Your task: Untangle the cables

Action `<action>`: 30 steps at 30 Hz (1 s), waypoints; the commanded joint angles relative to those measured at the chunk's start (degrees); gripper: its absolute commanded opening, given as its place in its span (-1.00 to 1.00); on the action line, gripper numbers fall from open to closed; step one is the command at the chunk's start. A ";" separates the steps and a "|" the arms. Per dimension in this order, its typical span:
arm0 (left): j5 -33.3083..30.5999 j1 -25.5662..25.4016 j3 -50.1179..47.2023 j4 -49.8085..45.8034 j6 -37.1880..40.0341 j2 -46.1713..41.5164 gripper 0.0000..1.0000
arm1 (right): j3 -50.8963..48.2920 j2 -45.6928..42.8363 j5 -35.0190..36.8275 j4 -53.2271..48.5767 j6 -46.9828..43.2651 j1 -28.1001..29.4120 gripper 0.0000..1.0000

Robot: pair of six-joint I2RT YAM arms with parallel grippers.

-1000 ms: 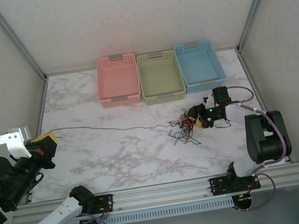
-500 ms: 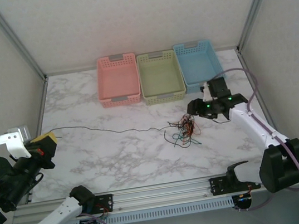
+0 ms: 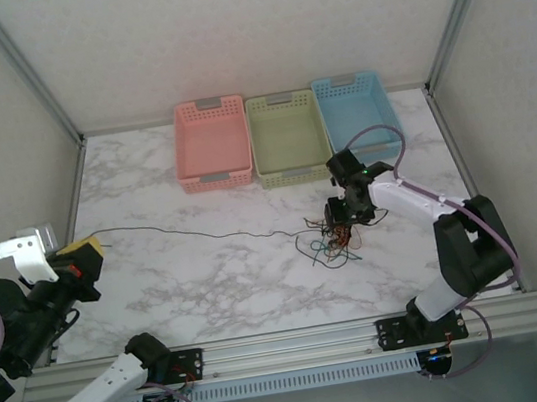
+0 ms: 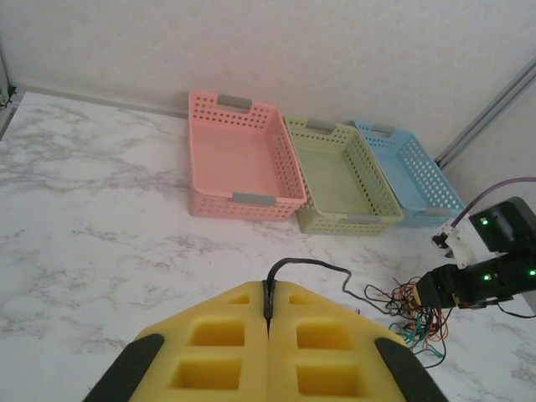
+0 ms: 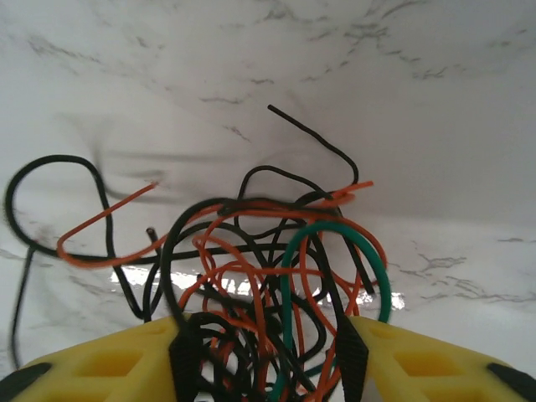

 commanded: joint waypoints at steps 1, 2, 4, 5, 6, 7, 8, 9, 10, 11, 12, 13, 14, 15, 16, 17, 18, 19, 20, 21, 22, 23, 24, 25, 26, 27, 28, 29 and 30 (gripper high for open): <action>-1.31 0.42 -0.41 -0.34 0.78 0.78 -1.00 | 1.70 2.10 2.29 -0.53 -1.10 0.70 -0.16; -1.50 0.42 -0.37 -0.47 0.76 0.77 -1.00 | 1.39 2.19 2.38 -0.09 -1.02 0.74 -0.23; -2.90 0.42 0.25 -1.38 0.55 1.05 -1.00 | 1.07 1.96 2.23 0.58 -0.87 0.71 -0.36; -4.30 0.42 0.77 -2.35 0.41 1.35 -1.00 | 0.93 1.57 1.94 0.74 -0.78 0.74 -0.43; -5.64 0.42 1.32 -3.14 0.31 1.65 -1.00 | 0.68 0.93 0.76 1.22 -0.56 0.64 -0.54; -6.78 0.42 1.68 -3.58 0.22 1.70 -1.00 | 0.48 0.36 -0.49 1.71 -0.44 0.38 -0.61; -7.84 0.42 2.03 -4.00 0.26 1.60 -1.00 | 0.09 -0.61 -2.65 2.61 0.03 -0.07 -0.66; -8.84 0.42 2.31 -4.27 0.35 1.42 -1.00 | -0.43 -1.57 -5.42 3.68 0.47 -0.88 -0.74; -9.46 0.42 2.55 -4.32 0.44 1.22 -1.00 | -0.92 -2.34 -7.81 4.72 0.75 -1.69 -0.79; -10.12 0.42 2.59 -4.34 0.66 0.79 -1.00 | -1.57 -3.20 -10.55 5.94 1.42 -2.87 -0.81; -10.65 0.42 2.64 -4.40 0.71 0.41 -1.00 | -2.17 -3.81 -12.88 6.76 2.20 -3.98 -0.81; -11.22 0.40 2.86 -4.62 0.71 0.04 -1.00 | -2.88 -4.48 -15.72 7.89 3.08 -5.40 -0.82; -11.63 0.42 3.10 -4.94 0.69 -0.24 -1.00 | -3.50 -5.06 -17.84 8.78 3.76 -6.51 -0.83; -11.98 0.42 3.29 -5.23 0.62 -0.55 -1.00 | -4.16 -5.71 -19.30 9.55 4.55 -7.66 -0.83; -12.42 0.42 3.54 -5.66 0.71 -0.79 -1.00 | -4.80 -6.40 -19.68 10.17 5.11 -8.65 -0.83; -13.03 0.42 3.88 -6.31 0.88 -1.16 -1.00 | -5.36 -6.90 -19.43 10.56 5.45 -9.45 -0.83; -13.63 0.42 4.14 -6.82 1.03 -1.47 -1.00 | -5.75 -7.29 -19.53 10.77 5.58 -10.27 -0.83; -14.04 0.42 4.28 -7.12 1.25 -1.96 -1.00 | -6.16 -7.53 -20.09 10.87 5.65 -11.25 -0.83; -14.40 0.38 4.42 -7.18 1.36 -2.52 -1.00 | -6.62 -7.78 -21.14 11.10 5.80 -12.26 -0.84; -14.63 0.36 4.46 -7.20 1.40 -2.90 -1.00 | -7.07 -8.02 -22.18 11.47 5.97 -13.00 -0.83; -14.85 0.33 4.62 -7.22 1.40 -3.38 -1.00 | -7.71 -8.22 -23.28 11.94 6.32 -13.68 -0.84; -15.03 0.34 4.72 -7.22 1.43 -3.69 -1.00 | -8.23 -8.41 -24.19 12.37 6.64 -14.56 -0.84; -15.19 0.34 4.81 -7.22 1.42 -3.94 -1.00 | -8.82 -8.59 -25.44 12.97 7.18 -15.25 -0.83; -15.44 0.34 4.82 -6.96 1.57 -4.29 -1.00 | -9.59 -8.69 -27.61 14.08 7.97 -16.28 -0.84; -15.65 0.34 4.80 -6.74 1.71 -4.61 -1.00 | -10.31 -8.62 -29.97 15.20 8.91 -17.26 -0.83; -15.83 0.34 4.81 -6.55 1.77 -4.82 -1.00 | -10.79 -8.53 -31.19 15.79 9.50 -18.01 -0.83; -16.19 0.34 4.86 -6.36 1.86 -5.00 -1.00 | -11.06 -8.73 -31.56 16.07 9.84 -18.59 -0.83; -16.40 0.29 5.03 -6.43 2.01 -5.11 -1.00 | -11.25 -9.03 -30.65 15.70 9.78 -18.93 -0.82; -16.61 0.25 5.15 -6.42 2.08 -5.20 -1.00 | -11.32 -9.22 -29.66 15.34 9.60 -19.22 -0.80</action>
